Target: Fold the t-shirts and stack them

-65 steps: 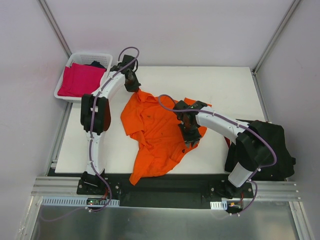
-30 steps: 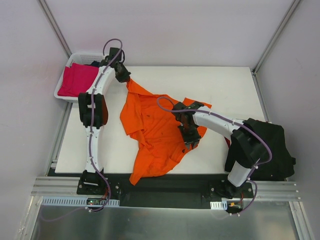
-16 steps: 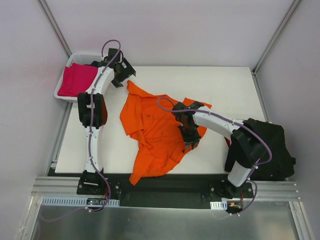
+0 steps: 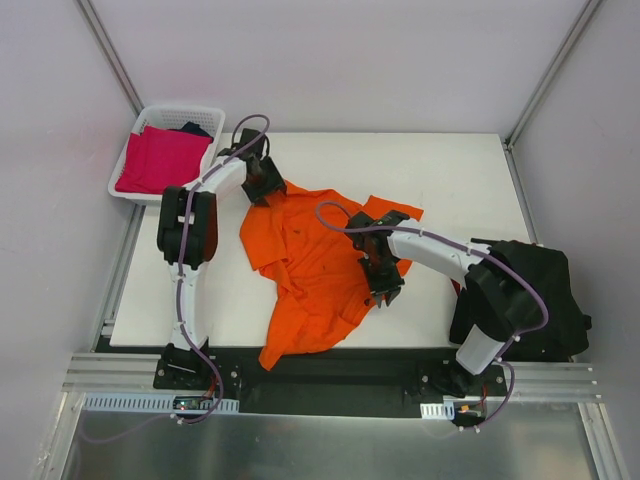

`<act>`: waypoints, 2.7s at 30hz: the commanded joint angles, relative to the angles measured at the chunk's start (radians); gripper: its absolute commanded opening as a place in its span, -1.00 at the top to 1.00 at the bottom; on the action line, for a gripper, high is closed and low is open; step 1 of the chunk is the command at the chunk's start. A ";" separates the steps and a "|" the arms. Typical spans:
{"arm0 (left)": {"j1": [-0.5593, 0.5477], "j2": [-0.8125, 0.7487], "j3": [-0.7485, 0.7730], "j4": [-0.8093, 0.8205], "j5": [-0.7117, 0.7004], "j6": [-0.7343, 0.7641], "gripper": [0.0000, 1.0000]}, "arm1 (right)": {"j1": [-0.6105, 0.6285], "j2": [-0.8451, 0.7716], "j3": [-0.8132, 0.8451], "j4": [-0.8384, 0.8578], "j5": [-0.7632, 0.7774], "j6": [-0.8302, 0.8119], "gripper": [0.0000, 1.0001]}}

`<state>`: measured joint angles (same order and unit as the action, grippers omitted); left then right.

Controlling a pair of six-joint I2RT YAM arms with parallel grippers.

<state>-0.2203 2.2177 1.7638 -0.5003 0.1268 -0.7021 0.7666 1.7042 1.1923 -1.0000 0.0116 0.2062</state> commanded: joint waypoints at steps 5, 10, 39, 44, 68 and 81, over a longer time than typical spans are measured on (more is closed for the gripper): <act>0.024 -0.062 0.063 0.029 -0.050 0.047 -0.50 | 0.005 -0.064 -0.007 -0.026 0.013 0.027 0.47; 0.033 -0.085 0.077 0.017 -0.084 0.065 -0.54 | 0.005 -0.055 0.006 -0.026 0.014 0.024 0.47; 0.113 -0.020 0.162 -0.049 -0.131 0.108 -0.46 | 0.007 -0.026 0.033 -0.043 0.019 0.015 0.48; 0.113 0.010 0.164 -0.044 -0.086 0.104 -0.36 | 0.005 -0.026 0.027 -0.046 0.021 0.015 0.48; 0.113 0.008 0.195 -0.041 -0.033 0.059 1.00 | 0.007 -0.003 0.039 -0.049 0.022 -0.001 0.49; 0.091 0.141 0.477 -0.001 0.295 -0.097 1.00 | 0.007 0.006 0.047 -0.049 0.022 -0.005 0.49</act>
<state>-0.1154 2.2902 2.1387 -0.5262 0.2634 -0.7292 0.7692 1.7130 1.2076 -1.0111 0.0189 0.2058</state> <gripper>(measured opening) 0.008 0.257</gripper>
